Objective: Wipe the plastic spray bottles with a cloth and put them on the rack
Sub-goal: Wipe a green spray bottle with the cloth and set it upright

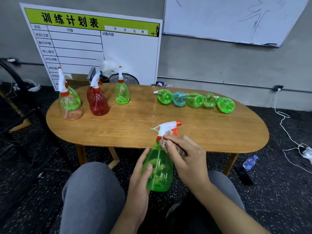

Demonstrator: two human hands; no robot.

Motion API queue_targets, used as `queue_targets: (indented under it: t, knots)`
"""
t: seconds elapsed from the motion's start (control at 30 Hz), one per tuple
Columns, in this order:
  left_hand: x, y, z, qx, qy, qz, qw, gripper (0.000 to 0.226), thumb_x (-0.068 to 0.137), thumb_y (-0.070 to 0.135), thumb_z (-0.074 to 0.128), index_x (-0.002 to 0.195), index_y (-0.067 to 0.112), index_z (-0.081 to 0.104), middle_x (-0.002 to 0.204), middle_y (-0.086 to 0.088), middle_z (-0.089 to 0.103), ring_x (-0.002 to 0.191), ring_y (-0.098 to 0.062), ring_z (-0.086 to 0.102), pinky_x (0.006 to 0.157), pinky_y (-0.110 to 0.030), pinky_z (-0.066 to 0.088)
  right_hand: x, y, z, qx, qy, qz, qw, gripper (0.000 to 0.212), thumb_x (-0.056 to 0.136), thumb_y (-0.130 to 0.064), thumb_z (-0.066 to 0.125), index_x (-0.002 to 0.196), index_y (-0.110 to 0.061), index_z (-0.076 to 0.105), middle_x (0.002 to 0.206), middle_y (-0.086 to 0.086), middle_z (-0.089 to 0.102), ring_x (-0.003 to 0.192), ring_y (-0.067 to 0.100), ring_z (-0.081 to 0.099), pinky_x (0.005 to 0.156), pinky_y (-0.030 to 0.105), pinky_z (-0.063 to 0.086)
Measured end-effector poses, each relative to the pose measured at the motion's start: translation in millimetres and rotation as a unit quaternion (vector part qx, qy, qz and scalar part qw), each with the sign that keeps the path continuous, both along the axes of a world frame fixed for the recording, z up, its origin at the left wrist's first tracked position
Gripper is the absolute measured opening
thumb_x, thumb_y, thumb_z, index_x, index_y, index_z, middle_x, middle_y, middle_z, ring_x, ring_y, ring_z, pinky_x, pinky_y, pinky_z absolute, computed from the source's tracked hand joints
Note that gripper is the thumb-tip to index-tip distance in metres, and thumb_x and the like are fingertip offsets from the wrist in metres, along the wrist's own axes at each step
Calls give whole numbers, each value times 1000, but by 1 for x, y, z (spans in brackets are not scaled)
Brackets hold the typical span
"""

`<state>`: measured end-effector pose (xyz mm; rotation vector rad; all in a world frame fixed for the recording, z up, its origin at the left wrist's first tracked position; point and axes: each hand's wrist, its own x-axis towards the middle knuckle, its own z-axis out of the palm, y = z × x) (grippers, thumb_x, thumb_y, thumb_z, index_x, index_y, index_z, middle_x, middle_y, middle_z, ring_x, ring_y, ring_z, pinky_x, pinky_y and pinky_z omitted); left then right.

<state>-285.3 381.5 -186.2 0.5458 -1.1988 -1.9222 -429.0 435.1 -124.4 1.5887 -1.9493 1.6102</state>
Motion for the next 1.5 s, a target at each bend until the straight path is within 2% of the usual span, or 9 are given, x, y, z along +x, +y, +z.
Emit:
queue_targets:
  t: [0.2,0.4,0.53,0.67,0.83,0.93,1.17,1.33,1.5]
  knots:
    - [1,-2,-6,-44,-37,27,998,50,99,38,53,149,42,57,148,10,64,136,-19,62,108,-47,52,15,-9,-11,74,87,-83,990,33,103,-52,53,117,-36,78,88,-16,66,65,4,59,54,34,53]
    - [2,-2,-7,-24,-51,46,997,38,108,39,52,143,48,61,147,5,65,137,-19,62,117,-55,45,25,10,-26,74,108,51,990,25,104,-35,60,121,-27,77,84,-12,49,62,1,46,54,13,40]
    - [3,0,-4,-14,-44,31,998,43,111,30,37,147,42,57,140,-2,70,129,-26,67,110,-49,49,21,28,-35,56,205,125,969,21,101,-26,70,119,-20,79,90,-11,47,71,-2,40,72,4,32]
    - [2,1,5,5,-16,31,999,50,101,36,44,149,32,55,138,-7,71,126,-29,69,104,-45,50,17,31,-33,42,303,171,937,22,99,-26,73,120,-20,79,93,-7,55,75,8,56,71,17,49]
    - [1,-1,2,-22,-41,42,998,39,106,39,53,143,42,62,144,4,68,133,-20,65,104,-46,52,10,10,-14,32,130,5,991,29,106,-41,57,126,-31,75,90,-9,63,63,5,57,54,27,52]
    - [2,-1,-3,-45,-56,38,997,47,101,39,49,147,39,59,147,6,65,135,-20,63,106,-46,53,13,-5,-8,96,110,-61,987,37,106,-52,46,124,-36,75,90,-12,63,62,6,59,54,35,54]
    - [1,-4,-10,-1,-49,44,998,43,115,23,34,145,37,61,141,-1,69,133,-21,64,114,-49,46,30,14,-27,87,178,65,978,24,104,-34,62,122,-28,76,88,-10,53,68,-2,43,61,14,38]
    - [2,-1,0,11,-35,20,999,46,106,35,40,149,33,56,136,-8,72,127,-29,69,108,-47,48,17,31,-32,55,291,155,942,22,100,-27,72,120,-21,78,90,-5,56,73,10,56,62,23,50]
    - [1,-1,4,-6,-34,30,999,45,106,33,41,148,33,57,140,4,71,132,-18,65,109,-47,49,8,15,-6,25,223,65,972,27,106,-33,59,124,-24,77,88,-9,53,67,6,52,57,19,48]
